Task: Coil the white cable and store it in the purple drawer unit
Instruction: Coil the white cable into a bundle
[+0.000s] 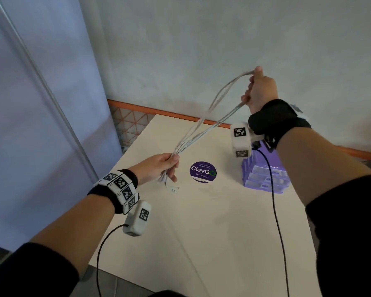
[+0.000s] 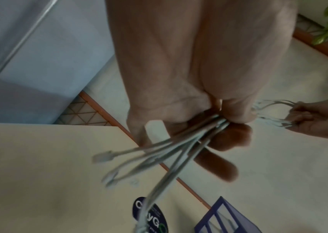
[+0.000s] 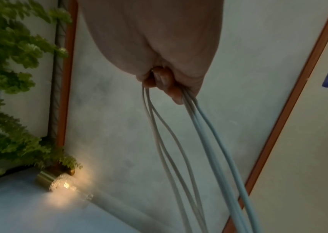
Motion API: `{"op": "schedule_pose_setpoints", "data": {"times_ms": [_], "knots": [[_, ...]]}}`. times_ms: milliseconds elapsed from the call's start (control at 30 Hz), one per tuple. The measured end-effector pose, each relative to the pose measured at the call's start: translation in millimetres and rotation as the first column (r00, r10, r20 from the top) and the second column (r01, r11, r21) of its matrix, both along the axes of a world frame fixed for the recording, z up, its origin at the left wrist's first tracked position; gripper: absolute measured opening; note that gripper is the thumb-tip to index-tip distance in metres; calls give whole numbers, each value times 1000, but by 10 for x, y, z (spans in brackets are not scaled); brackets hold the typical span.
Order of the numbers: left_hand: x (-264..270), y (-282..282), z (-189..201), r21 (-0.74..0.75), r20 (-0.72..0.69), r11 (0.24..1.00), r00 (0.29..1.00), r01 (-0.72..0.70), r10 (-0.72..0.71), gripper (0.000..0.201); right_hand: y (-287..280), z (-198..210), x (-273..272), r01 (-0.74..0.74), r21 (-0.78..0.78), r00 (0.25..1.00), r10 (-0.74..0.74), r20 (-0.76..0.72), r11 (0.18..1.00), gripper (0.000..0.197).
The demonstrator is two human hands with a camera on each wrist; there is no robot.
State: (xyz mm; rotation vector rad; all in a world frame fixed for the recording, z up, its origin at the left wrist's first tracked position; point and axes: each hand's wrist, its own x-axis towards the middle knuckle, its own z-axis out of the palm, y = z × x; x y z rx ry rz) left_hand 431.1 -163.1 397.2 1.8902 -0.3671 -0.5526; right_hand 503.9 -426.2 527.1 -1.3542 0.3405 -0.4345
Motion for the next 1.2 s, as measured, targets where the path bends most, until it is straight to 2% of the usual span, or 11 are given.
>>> {"op": "schedule_pose_setpoints", "data": {"times_ms": [333, 433, 533, 633, 667, 733, 767, 867, 1000, 1100, 1200], "knots": [[71, 245, 23, -115, -48, 969, 975, -220, 216, 37, -314, -303, -58, 172, 100, 983, -163, -89, 980, 43], [142, 295, 48, -88, 57, 955, 956, -283, 289, 37, -328, -661, -237, 42, -211, 970, -90, -227, 977, 42], [219, 353, 85, 0, 243, 920, 893, -392, 380, 35, -320, -1192, -445, -315, -532, 868, 12, -496, 786, 37], [232, 350, 183, 62, 369, 904, 851, -423, 373, 36, -228, -1688, -614, -714, -627, 619, -136, -773, 312, 36], [224, 320, 223, 102, 391, 905, 853, -413, 345, 37, -159, -1755, -661, -760, -607, 577, -187, -795, 232, 40], [197, 235, 272, 207, 413, 901, 869, -381, 272, 36, 62, -1719, -755, -741, -652, 623, -195, -757, 161, 41], [182, 189, 280, 248, 411, 901, 881, -357, 236, 36, 166, -1662, -765, -656, -729, 721, -122, -682, 195, 40], [166, 74, 242, 325, 404, 911, 908, -254, 109, 35, 510, -1389, -801, -445, -649, 895, 296, -333, 617, 63], [124, -65, 233, 329, 402, 930, 915, -165, 20, 35, 876, -1219, -765, -501, -763, 829, 479, -288, 409, 64], [179, -12, 241, 156, 365, 971, 924, -180, 113, 34, 804, -1427, -707, -425, -624, 905, 316, -285, 656, 18], [253, 82, 253, 14, 305, 968, 923, -249, 233, 36, 633, -1633, -789, -391, -461, 899, 223, -377, 797, 33]]}}
